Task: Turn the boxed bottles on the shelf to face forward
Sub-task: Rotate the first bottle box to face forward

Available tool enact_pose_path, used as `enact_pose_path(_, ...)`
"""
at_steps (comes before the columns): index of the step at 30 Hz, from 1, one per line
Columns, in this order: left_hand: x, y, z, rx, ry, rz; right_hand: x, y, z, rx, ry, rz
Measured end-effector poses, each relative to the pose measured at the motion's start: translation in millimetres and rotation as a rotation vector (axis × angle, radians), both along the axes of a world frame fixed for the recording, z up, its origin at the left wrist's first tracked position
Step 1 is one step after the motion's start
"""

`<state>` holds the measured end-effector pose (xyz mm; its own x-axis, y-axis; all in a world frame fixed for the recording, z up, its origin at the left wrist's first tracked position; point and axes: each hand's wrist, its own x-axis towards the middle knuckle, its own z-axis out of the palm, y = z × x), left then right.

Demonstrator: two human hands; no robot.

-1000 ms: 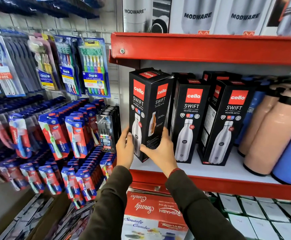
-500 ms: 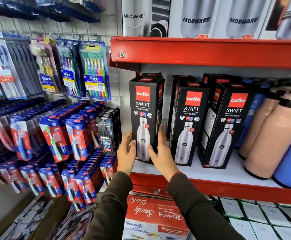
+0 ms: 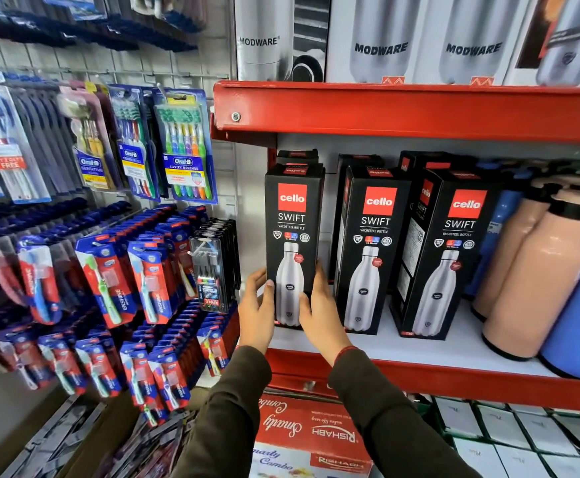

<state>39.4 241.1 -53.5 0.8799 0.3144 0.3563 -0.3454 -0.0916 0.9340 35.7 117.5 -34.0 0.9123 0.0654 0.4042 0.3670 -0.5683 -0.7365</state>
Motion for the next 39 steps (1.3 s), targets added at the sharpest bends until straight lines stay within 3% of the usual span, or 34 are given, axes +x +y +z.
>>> enact_pose_path(12, -25, 2, 1, -0.034, 0.074, 0.031, -18, 0, -4, 0.271, 0.028, 0.018)
enact_pose_path(20, -60, 1, 3, -0.08, 0.055, 0.034, -43, -7, -5, 0.285, 0.01, 0.039)
enact_pose_path(34, -89, -10, 7, 0.024, 0.035, 0.183, -63, -15, -7, 0.259, 0.049, 0.078)
enact_pose_path(39, -97, -30, -7, 0.044, -0.104, 0.334, -73, -47, 5, 0.315, -0.06, -0.001)
